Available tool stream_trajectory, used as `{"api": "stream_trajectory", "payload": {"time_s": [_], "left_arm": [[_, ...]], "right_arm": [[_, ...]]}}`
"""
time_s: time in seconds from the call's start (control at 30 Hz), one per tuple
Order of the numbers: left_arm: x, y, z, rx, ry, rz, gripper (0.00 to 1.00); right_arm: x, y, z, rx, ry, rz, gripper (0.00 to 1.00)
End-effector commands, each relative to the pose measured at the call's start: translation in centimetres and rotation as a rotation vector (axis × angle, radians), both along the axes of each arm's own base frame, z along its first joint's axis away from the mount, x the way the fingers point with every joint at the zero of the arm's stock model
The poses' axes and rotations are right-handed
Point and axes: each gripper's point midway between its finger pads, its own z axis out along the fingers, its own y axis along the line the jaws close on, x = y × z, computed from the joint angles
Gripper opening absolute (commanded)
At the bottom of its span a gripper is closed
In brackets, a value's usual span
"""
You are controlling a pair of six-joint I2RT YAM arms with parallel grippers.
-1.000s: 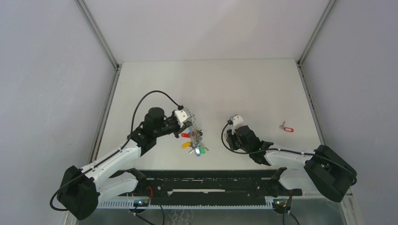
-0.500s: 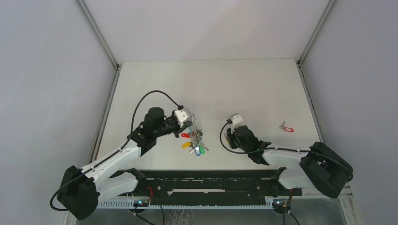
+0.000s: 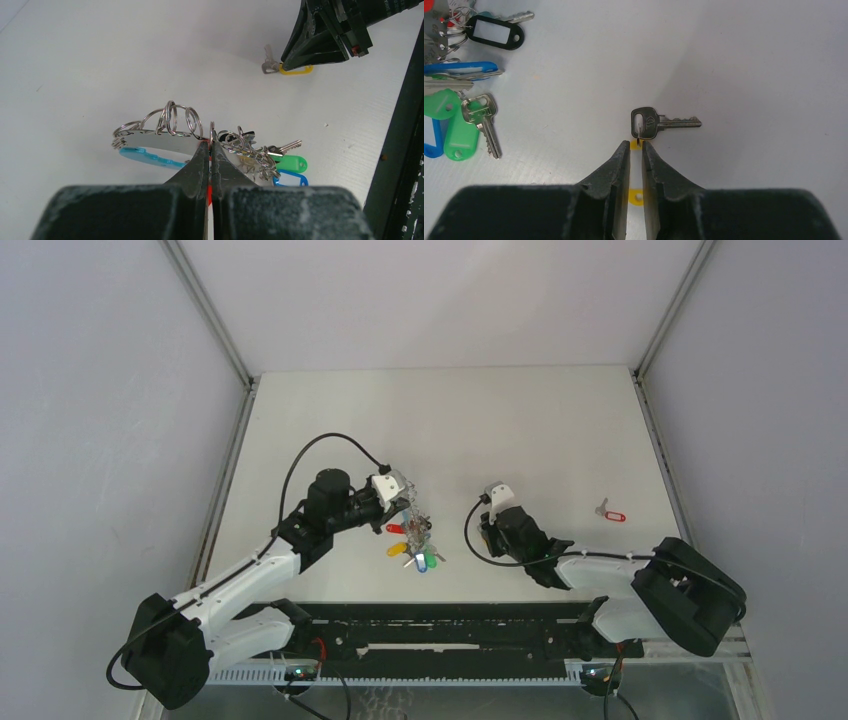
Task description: Put the keys on the keyring
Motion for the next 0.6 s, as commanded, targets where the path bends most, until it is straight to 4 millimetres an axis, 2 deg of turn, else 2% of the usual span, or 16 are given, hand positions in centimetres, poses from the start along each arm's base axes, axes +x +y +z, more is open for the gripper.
{"api": "stream_trajectory", "payload": {"time_s": [0.0,0.57], "left_arm": [[0.44,-0.81,2.31,-0.055,-0.075,-0.023,0.00],[0.32,-0.90,2.31,-0.056,-0.072,-0.031,0.00]], "right_arm": [[1.38,1.27,1.89,0.035,-0.059,-0.003,0.14],[1.62,1.45,1.38,0.009,-0.039,-0.008,0.14]]}}
